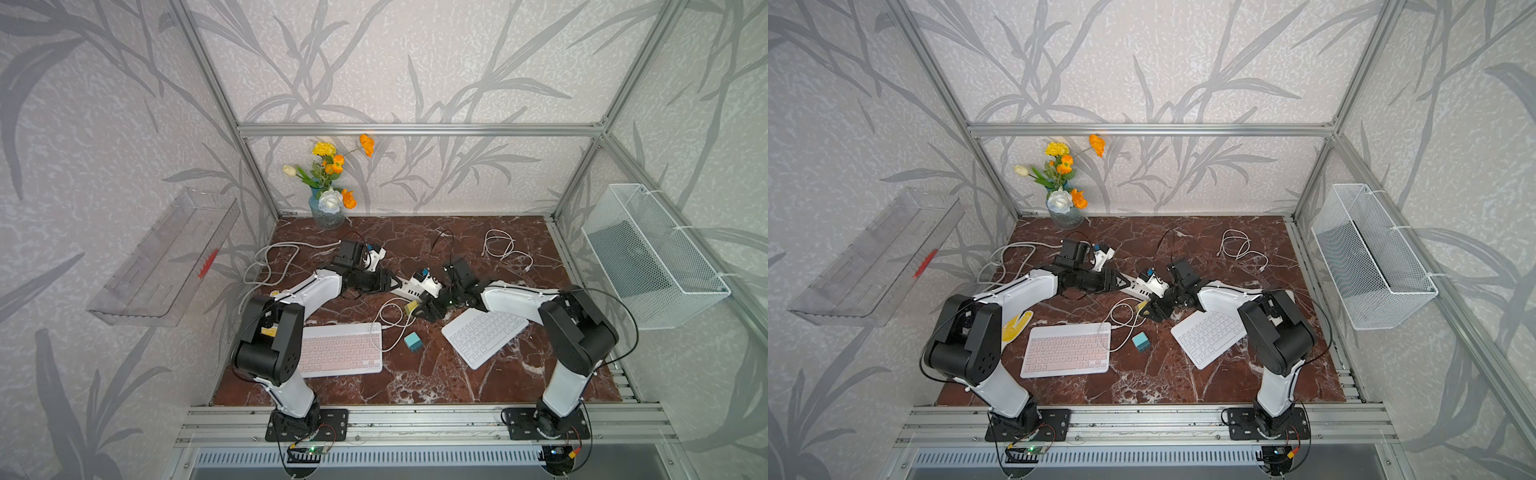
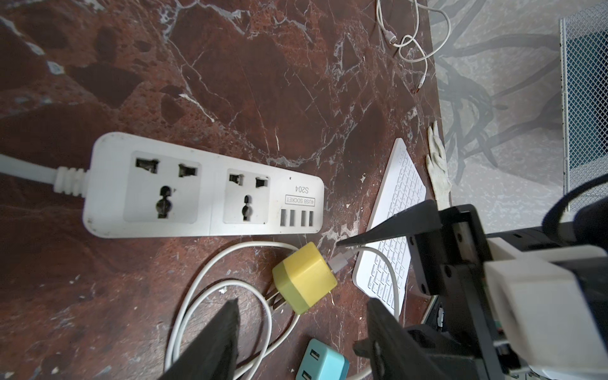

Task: Unplug the wireless keyboard
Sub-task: Place the plug at the center of the board.

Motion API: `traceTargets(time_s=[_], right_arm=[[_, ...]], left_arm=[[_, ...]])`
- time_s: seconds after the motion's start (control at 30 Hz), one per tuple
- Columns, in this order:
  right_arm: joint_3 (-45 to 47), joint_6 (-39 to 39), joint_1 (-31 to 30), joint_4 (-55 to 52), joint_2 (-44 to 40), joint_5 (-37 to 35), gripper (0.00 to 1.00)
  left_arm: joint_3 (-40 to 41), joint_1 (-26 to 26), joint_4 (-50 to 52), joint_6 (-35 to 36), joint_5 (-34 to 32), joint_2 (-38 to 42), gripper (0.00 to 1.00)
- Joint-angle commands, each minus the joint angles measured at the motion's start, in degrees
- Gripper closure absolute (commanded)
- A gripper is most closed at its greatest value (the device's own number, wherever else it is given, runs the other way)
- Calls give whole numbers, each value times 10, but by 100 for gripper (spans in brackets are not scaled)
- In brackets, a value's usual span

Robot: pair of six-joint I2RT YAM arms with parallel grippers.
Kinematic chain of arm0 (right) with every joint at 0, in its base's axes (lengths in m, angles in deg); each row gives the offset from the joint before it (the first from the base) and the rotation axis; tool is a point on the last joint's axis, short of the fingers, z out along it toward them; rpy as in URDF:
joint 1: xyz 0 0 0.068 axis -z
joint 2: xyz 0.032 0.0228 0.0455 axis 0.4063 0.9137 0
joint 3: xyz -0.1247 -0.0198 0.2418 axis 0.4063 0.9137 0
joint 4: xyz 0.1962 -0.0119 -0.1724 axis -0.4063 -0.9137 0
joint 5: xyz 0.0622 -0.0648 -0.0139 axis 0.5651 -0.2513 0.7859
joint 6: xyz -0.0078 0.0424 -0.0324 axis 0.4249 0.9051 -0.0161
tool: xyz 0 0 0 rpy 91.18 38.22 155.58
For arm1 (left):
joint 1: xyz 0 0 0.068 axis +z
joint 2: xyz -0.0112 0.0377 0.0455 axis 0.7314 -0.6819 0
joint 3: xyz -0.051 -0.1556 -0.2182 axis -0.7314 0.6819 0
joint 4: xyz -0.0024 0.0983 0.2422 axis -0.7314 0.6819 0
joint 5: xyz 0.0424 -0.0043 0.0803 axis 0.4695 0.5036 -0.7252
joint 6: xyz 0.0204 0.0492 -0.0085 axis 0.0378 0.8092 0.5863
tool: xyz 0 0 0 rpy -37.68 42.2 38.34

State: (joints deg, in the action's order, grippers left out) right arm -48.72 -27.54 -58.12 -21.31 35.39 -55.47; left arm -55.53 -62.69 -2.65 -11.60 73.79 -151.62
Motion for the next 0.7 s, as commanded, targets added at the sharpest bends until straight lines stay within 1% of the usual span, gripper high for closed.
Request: traceTargets(time_s=[0.0, 0.07, 0.13, 0.2, 0.3, 0.33, 0.4, 0.47, 0.53, 0.6, 0.67], right_arm=[[0, -19, 6, -68, -31, -11, 21], [0, -13, 14, -93, -36, -9, 21], [4, 7, 26, -102, -69, 1, 21], [11, 40, 38, -100, -95, 8, 21], [-1, 94, 56, -126, -117, 25, 22], [-3, 109, 61, -128, -121, 27, 21], [-4, 165, 70, -125, -128, 45, 22], [-13, 190, 74, -133, -124, 56, 24], [-38, 180, 75, -175, -108, 41, 28], [-65, 127, 75, -215, -87, 33, 35], [-85, 73, 72, -240, -71, 12, 37]], left_arm=[[6, 2, 0, 3, -8, 1, 39], [6, 1, 7, 9, -18, 2, 39], [3, -1, 23, 18, -35, 2, 40], [-4, -8, 45, 34, -50, -2, 40], [-7, -19, 57, 42, -59, -10, 41], [-7, -22, 57, 43, -60, -12, 41], [-7, -30, 59, 47, -64, -16, 41], [-9, -38, 64, 51, -67, -20, 42], [-11, -48, 69, 53, -71, -25, 42], [-13, -61, 76, 57, -78, -30, 42], [-18, -71, 91, 59, -94, -37, 42]])
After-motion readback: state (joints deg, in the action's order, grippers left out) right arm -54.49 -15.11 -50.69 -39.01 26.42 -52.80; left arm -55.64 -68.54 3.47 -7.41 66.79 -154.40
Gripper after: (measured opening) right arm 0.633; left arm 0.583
